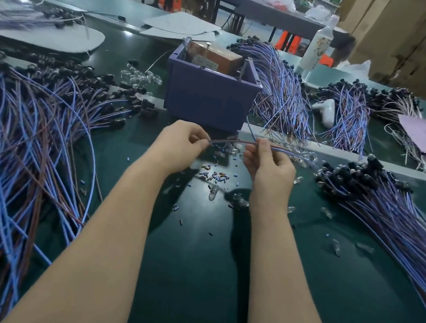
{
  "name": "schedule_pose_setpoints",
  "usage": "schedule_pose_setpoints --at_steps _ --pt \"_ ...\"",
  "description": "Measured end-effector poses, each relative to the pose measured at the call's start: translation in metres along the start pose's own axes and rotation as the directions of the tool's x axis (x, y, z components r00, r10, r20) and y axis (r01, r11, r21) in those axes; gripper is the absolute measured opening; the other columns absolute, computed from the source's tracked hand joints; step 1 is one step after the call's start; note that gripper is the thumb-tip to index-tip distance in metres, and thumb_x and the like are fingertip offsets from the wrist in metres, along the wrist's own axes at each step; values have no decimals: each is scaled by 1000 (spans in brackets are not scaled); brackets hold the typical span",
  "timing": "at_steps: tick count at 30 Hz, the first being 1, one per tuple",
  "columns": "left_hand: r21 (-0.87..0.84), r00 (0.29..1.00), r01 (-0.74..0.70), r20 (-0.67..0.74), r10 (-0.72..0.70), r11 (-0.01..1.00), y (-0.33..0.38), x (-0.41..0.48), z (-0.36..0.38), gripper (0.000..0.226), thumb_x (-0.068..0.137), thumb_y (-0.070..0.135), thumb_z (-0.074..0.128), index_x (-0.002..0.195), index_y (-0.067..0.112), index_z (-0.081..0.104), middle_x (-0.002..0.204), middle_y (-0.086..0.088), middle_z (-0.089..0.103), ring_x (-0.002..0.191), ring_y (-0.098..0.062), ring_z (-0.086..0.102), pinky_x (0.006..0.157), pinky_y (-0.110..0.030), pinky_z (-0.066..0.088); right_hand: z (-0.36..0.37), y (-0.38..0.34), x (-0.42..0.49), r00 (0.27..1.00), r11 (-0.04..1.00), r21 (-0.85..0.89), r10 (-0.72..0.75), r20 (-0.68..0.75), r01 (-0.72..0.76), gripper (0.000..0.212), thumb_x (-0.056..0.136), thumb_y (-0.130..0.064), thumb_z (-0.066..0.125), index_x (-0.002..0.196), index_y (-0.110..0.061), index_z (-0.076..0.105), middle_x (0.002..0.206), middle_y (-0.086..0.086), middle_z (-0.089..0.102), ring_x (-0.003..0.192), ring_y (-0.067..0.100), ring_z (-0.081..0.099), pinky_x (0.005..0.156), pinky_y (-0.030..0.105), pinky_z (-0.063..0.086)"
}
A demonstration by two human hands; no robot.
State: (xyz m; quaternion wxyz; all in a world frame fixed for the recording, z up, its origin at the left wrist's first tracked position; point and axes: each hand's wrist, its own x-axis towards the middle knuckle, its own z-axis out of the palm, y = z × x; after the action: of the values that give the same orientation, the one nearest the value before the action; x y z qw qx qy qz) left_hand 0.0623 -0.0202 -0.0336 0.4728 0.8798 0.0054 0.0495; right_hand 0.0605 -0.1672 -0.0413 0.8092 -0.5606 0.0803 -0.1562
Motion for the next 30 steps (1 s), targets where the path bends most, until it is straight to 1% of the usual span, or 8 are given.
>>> schedule_pose_setpoints --at_steps 5,9,13,18,22,25,27,30 --pt "3 989 109 -101 -108 994 -3 2 0 12 91 27 60 84 19 65 80 4 60 71 -10 54 68 -23 39 -3 -2 1 995 998 51 -44 -89 48 20 96 -11 52 78 -7 59 60 -3 65 51 3 61 55 15 51" --pt "-132 984 142 -89 -154 981 1 4 5 22 90 26 63 70 19 64 77 -1 65 74 -17 56 73 -27 47 -14 -12 5 969 986 90 -118 -215 140 23 96 -13 54 74 -10 60 54 -6 65 51 3 61 55 16 52" --pt "-303 969 155 -141 -205 940 6 7 10 27 90 24 64 63 21 64 64 6 63 62 -8 54 78 -26 48 -14 -16 6 954 976 97 -163 -253 193 26 96 -13 54 70 -10 60 53 -6 65 50 4 60 56 17 53" --pt "-527 944 198 -123 -305 826 7 6 20 18 89 23 65 74 13 68 65 5 64 56 -4 52 68 -23 46 -16 -14 7 946 974 117 -156 -283 195 26 95 -14 55 70 -10 60 52 -6 64 49 3 60 54 15 50" --pt "-584 918 179 -191 -348 792 1 7 21 25 91 21 63 66 17 63 61 6 64 52 -1 53 68 -23 50 -23 -20 11 928 967 158 -133 -349 198 25 97 -11 51 73 -8 57 48 -8 62 46 2 59 52 14 50" --pt "-690 889 99 -262 -375 717 -3 9 13 27 94 16 58 67 14 60 50 11 60 39 5 47 54 -16 44 -37 -29 18 898 948 234 -99 -428 217 26 97 -10 49 72 -8 55 46 -8 62 45 2 59 51 14 50" --pt "-700 888 29 -310 -339 714 3 9 15 23 95 14 55 73 14 61 61 8 61 43 6 50 53 -12 46 -36 -28 16 909 949 248 -81 -408 195 27 98 -10 49 72 -8 55 47 -7 62 46 2 59 51 14 50" --pt "-722 910 24 -271 -315 691 13 6 29 18 95 0 46 99 7 63 81 4 63 67 -1 60 67 -15 53 -25 -22 10 942 951 278 -39 -334 138 26 98 -10 48 73 -8 57 49 -7 64 48 2 61 52 14 51"
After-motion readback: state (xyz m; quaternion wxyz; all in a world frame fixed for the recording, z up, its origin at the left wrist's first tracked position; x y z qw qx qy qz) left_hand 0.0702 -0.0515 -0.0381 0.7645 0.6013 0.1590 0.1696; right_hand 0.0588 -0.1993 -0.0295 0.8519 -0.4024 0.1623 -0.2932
